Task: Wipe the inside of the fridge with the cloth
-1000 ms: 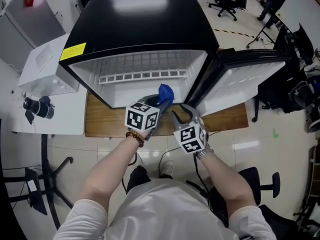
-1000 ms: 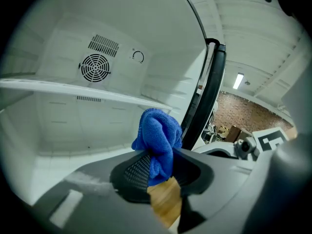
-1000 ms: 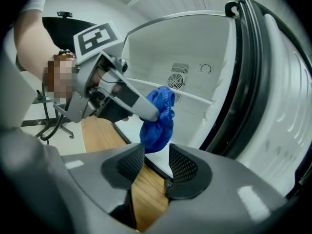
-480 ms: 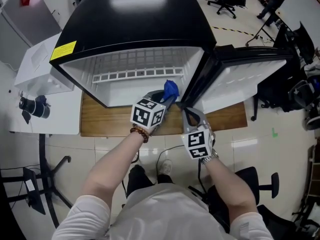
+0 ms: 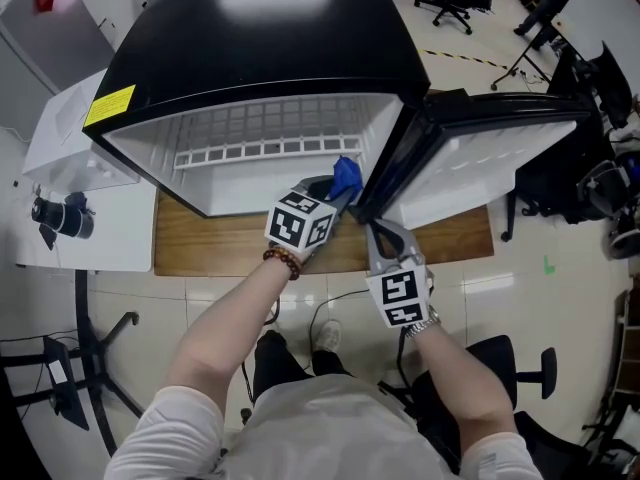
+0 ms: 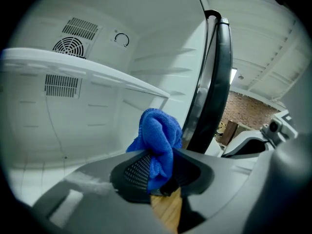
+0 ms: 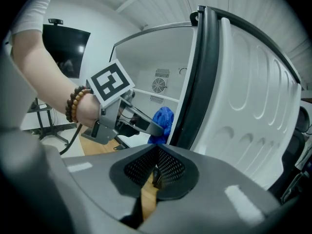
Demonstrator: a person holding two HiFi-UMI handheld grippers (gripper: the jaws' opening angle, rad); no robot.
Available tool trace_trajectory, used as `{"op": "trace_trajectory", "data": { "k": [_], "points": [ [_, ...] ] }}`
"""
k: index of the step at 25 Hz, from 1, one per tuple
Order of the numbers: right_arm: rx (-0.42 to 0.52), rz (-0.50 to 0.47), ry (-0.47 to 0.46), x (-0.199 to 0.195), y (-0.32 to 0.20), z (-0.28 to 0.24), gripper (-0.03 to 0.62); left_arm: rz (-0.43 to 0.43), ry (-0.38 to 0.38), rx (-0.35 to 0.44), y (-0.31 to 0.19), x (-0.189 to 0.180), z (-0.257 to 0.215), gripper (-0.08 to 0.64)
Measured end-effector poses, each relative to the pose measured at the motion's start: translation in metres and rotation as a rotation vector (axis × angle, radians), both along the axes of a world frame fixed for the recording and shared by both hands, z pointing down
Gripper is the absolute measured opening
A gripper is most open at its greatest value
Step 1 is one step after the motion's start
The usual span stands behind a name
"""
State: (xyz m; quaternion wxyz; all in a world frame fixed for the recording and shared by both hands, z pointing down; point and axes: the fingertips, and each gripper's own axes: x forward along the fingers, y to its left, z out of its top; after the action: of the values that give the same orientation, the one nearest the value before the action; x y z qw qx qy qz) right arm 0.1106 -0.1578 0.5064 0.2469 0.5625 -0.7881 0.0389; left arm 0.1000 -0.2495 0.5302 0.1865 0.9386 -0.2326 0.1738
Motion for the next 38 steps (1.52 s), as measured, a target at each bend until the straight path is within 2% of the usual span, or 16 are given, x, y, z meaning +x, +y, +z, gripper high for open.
{"op": "trace_trajectory", "data": {
  "k": [8,15,27,38],
  "points": [
    [0.025,-0.018,-0.024,-0.002,0.002,-0.013,0.002,-0.022,0.005,0.004,-0.014,0.005,0.002,0.11],
    [0.046,-0.044,-0.046,-0.011,0.006,-0.024,0.002,-0.075,0.019,0.013,-0.031,0.006,0.007,0.11],
    [0.057,-0.063,-0.052,-0.006,0.004,-0.031,0.002,-0.226,0.011,0.123,-0.077,0.009,0.018,0.109],
    [0.08,-0.097,-0.063,-0.001,-0.001,-0.037,0.002,-0.334,0.024,0.177,-0.122,0.012,0.025,0.109]
  ]
}}
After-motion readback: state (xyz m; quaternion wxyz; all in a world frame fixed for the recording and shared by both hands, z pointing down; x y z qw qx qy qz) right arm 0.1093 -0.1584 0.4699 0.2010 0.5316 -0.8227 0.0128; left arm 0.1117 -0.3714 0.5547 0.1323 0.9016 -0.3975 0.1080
